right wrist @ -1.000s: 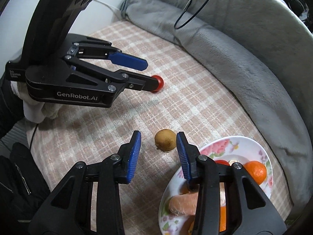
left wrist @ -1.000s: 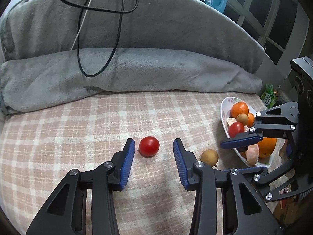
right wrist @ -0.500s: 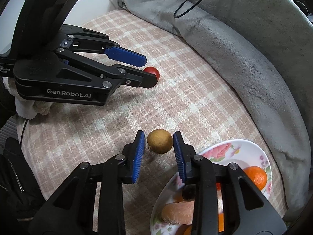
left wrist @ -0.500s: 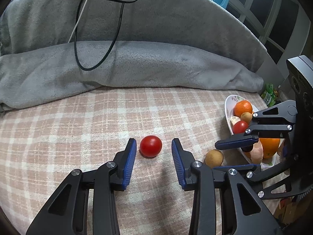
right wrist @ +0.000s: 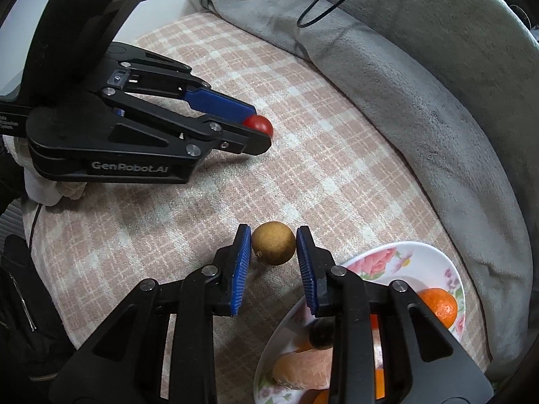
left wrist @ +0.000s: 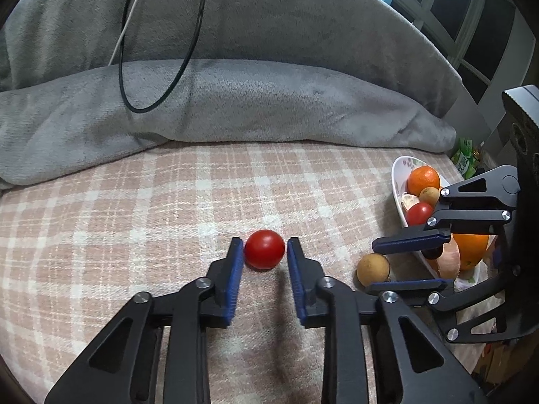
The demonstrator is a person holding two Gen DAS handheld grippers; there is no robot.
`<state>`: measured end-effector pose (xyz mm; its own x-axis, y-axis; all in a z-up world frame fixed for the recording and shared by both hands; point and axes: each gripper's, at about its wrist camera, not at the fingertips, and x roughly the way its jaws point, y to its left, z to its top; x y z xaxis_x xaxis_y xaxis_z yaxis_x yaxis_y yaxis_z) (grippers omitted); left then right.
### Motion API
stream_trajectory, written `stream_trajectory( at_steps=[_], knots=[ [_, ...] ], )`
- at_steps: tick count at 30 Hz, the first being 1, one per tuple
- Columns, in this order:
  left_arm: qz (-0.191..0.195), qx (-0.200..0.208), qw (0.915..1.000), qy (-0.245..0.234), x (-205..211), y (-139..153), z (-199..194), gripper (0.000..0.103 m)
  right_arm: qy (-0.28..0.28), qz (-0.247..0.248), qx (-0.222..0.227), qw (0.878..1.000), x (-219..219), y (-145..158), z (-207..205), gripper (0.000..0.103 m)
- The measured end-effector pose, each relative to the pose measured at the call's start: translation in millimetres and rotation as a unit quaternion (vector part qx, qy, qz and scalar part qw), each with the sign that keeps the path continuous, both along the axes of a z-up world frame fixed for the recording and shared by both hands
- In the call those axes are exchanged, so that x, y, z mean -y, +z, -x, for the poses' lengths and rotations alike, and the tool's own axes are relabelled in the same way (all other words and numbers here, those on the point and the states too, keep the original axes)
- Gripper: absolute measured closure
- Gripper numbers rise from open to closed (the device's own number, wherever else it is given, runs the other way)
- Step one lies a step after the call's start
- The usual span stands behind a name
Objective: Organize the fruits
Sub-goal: 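Close the left tool on the red tomato while the right tool closes on the longan, then lift the tomato and longan and carry both over the plate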
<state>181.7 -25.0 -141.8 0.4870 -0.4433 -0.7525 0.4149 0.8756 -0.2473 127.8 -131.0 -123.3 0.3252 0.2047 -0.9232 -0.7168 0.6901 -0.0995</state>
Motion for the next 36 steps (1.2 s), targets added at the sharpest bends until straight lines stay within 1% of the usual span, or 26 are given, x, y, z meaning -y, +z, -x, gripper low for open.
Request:
stream_trajectory(
  at_steps=[9,19,26,36],
  knots=[
    [-0.004,0.012,0.9999,0.001,0,6,2,0.08,-0.005,-0.021,0.005,1.0,1,6,5,0.074],
    [0.001,0.038,0.9993,0.004,-2,26,15,0.08,-0.01,-0.06,0.027,0.998,8,33,25,0.074],
    [0.005,0.062,0.998,-0.003,8,45,30,0.08,-0.017,-0.085,0.046,0.995,20,54,44,0.074],
    [0.009,0.087,0.9961,-0.015,26,64,46,0.08,-0.043,-0.113,0.068,0.99,46,74,61,0.074]
  ],
)
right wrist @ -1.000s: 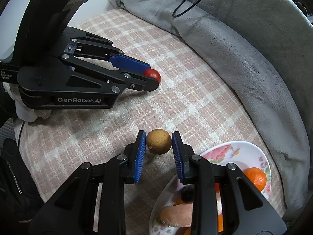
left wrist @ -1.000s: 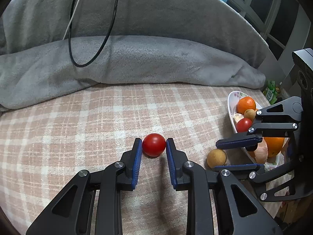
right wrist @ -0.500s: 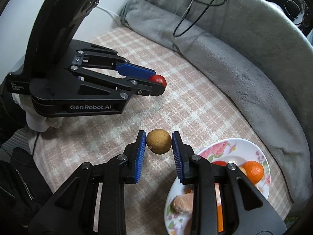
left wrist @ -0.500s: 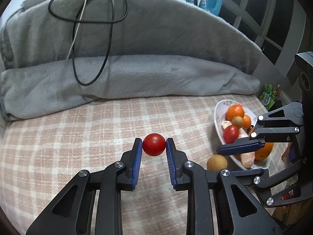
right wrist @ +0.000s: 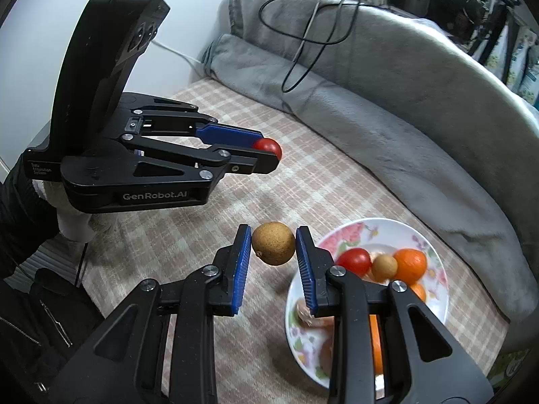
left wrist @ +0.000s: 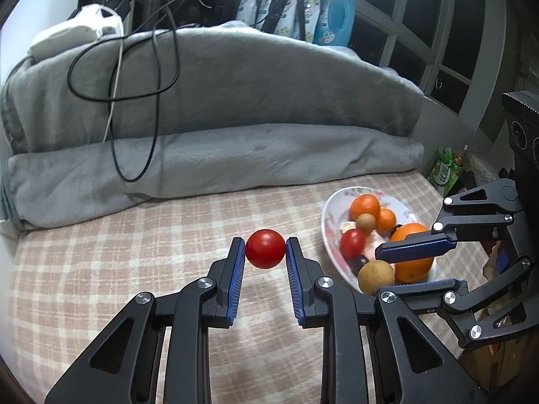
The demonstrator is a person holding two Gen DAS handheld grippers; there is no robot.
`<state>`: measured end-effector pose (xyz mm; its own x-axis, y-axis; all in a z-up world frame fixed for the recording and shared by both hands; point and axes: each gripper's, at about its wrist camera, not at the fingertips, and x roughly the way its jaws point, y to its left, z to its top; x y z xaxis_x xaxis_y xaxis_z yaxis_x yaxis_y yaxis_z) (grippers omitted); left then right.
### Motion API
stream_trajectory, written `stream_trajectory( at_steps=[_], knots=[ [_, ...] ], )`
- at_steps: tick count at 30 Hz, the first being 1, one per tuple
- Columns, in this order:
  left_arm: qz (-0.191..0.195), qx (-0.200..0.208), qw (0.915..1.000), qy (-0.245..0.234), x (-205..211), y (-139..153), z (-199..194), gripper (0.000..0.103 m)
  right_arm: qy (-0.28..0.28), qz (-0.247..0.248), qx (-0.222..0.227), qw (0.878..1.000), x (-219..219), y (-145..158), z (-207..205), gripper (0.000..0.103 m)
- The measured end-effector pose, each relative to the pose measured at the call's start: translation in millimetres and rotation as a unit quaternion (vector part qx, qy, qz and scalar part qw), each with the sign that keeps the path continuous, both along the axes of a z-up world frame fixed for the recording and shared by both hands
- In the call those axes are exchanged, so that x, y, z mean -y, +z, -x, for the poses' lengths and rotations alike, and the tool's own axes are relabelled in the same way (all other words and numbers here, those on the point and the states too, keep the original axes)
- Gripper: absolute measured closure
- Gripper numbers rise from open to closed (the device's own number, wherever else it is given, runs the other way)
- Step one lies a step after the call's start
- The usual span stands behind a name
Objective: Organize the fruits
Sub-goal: 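Lift the tomato and longan and carry both over the plate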
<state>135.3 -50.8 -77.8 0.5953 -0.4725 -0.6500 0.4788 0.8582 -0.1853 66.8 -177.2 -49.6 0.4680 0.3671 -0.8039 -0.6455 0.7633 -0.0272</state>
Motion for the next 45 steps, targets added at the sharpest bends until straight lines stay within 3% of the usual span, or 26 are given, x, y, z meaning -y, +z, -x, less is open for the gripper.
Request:
stream_trajectory(
  at_steps=[25,45],
  knots=[
    [0.003,0.02,0.9987,-0.046,50,14,24,0.08,-0.114,-0.047,0.032,0.992,96,11,5,0.074],
    [-0.003,0.007,0.997,-0.077,79,6,29,0.08,-0.185,-0.072,0.001,0.98,144,-16,-25,0.074]
  ],
)
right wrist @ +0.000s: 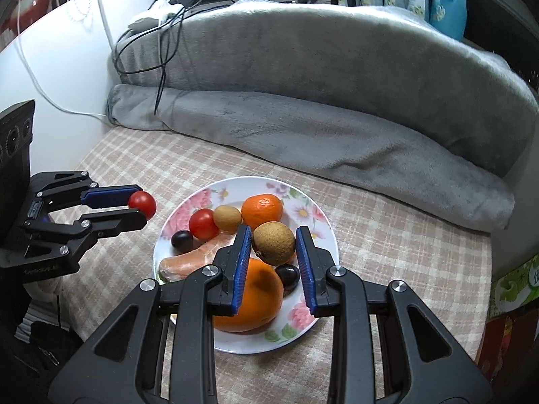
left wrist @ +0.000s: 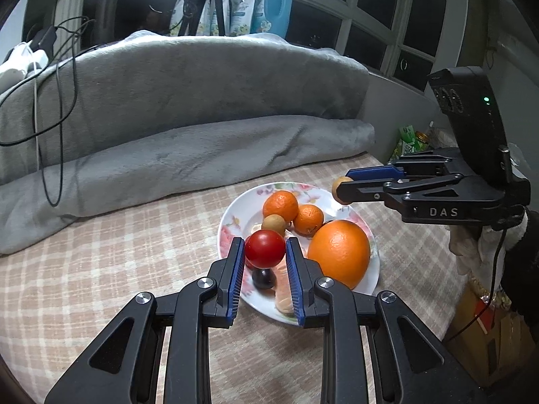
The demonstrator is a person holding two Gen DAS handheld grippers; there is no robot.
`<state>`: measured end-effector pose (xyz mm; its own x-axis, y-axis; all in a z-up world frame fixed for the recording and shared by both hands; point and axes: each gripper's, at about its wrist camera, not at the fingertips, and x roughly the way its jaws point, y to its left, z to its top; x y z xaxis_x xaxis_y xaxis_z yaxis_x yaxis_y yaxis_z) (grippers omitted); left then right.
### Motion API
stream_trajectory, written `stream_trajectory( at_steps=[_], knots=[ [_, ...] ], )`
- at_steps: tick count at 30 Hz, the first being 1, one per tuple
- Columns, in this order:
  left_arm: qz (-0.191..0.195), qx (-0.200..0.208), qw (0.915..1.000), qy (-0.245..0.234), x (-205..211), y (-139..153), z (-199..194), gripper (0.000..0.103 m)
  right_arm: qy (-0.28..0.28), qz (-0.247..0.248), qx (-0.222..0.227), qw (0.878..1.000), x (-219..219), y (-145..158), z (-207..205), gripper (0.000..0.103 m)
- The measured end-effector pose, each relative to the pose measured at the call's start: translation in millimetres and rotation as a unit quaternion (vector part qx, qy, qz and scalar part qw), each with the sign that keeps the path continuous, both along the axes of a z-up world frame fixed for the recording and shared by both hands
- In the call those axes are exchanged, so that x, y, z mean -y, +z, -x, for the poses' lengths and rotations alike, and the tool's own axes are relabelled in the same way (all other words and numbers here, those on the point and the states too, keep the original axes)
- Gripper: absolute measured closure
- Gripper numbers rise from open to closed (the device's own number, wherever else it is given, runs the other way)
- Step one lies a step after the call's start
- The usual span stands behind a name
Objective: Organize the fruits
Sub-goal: 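Lift the tomato and longan and carry both over the plate, then lower the tomato and longan onto the plate and open both tools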
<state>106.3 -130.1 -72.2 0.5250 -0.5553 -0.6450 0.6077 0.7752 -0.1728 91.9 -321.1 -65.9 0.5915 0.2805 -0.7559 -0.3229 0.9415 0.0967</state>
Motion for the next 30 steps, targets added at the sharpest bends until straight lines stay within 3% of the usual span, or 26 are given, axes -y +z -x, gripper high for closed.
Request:
stream_trajectory(
  at_steps=[30],
  knots=[
    [-0.002,-0.006,0.9998,-0.019,15,-4,-1,0.08,-0.008,-0.044,-0.026,0.999,3,-11,-12,0.074]
  ],
)
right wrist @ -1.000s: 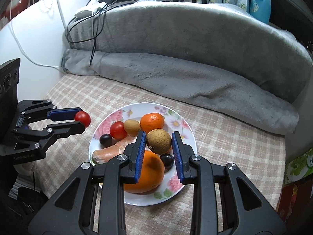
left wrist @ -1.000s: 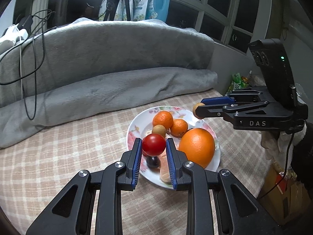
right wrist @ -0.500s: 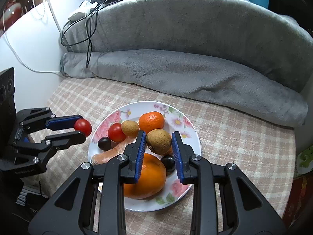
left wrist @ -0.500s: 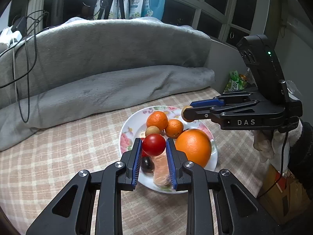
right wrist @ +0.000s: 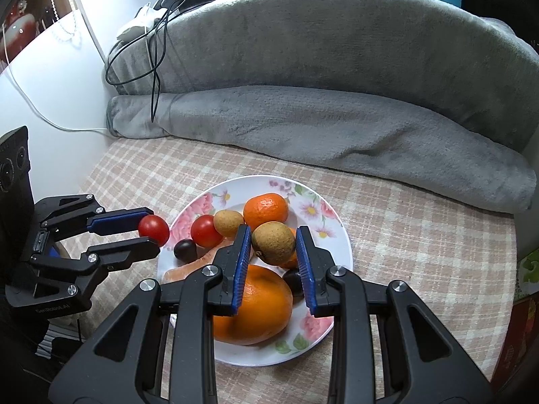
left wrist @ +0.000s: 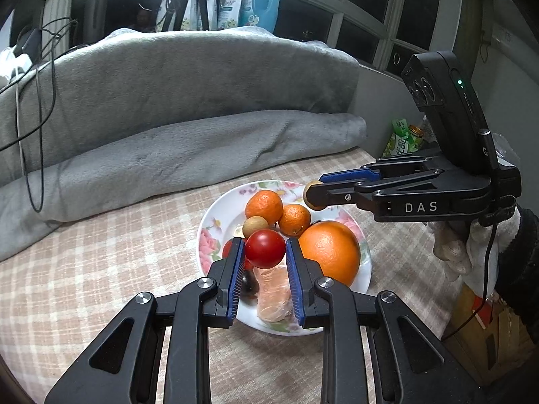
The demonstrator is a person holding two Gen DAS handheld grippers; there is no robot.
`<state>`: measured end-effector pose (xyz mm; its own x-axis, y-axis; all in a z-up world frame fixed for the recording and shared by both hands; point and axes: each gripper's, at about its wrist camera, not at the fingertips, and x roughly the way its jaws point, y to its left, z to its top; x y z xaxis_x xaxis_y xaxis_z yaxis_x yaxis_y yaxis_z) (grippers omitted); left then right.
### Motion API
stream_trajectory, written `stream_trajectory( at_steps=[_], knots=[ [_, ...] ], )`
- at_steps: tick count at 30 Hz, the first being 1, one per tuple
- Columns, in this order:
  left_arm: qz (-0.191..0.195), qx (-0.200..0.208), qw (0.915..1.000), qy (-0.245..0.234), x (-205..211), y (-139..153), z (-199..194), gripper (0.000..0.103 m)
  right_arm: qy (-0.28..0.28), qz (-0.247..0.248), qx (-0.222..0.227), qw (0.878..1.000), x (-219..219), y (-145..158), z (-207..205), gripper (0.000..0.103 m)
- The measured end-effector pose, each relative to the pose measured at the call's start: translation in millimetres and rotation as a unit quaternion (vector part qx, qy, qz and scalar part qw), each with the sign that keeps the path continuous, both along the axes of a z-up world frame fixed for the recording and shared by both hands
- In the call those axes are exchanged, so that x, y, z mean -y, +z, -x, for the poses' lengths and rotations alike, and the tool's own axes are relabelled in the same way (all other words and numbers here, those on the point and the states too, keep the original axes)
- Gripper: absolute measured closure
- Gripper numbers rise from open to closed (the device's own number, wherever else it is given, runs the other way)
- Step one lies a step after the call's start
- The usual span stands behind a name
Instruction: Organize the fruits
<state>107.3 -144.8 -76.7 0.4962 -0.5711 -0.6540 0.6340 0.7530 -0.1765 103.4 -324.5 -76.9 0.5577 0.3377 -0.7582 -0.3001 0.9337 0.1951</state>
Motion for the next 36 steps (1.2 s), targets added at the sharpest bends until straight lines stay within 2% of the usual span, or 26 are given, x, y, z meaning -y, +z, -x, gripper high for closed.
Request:
stream_trajectory(
  at_steps=[14,17,20,21,23,28,30,32,34,36],
  knots=[
    [0.003,-0.004,1.0,-0.002,3,-3,-2,0.079,-0.006,-0.012,-0.008,1.0,-1,-1,-2,0.074],
    [0.003,-0.004,1.0,-0.004,3,-3,-2,0.073,-0.005,-0.014,-0.008,1.0,0,-1,-2,0.074],
    [0.004,-0.002,1.0,-0.005,3,-2,-1,0.072,-0.006,-0.017,-0.007,1.0,-1,-1,-2,0.073],
    [0.004,-0.002,1.0,-0.004,3,-2,-1,0.072,-0.006,-0.016,-0.005,1.0,-1,0,-1,0.07],
    [0.004,-0.001,1.0,-0.004,3,-1,0,0.072,-0.01,-0.015,0.001,1.0,-1,1,1,0.052],
    [0.004,0.001,1.0,-0.004,2,0,2,0.068,-0.014,-0.02,0.012,1.0,0,5,6,0.049],
    [0.004,0.003,1.0,-0.003,1,0,3,0.059,-0.019,-0.017,0.017,1.0,0,7,8,0.041],
    [0.004,0.004,1.0,-0.004,0,1,4,0.058,-0.024,-0.016,0.028,0.999,1,9,10,0.031],
    [0.004,0.005,1.0,-0.004,0,2,5,0.057,-0.029,-0.015,0.037,0.999,0,11,12,0.03],
    [0.004,0.005,1.0,-0.004,0,3,6,0.05,-0.034,-0.015,0.041,0.998,1,12,13,0.028]
  ],
)
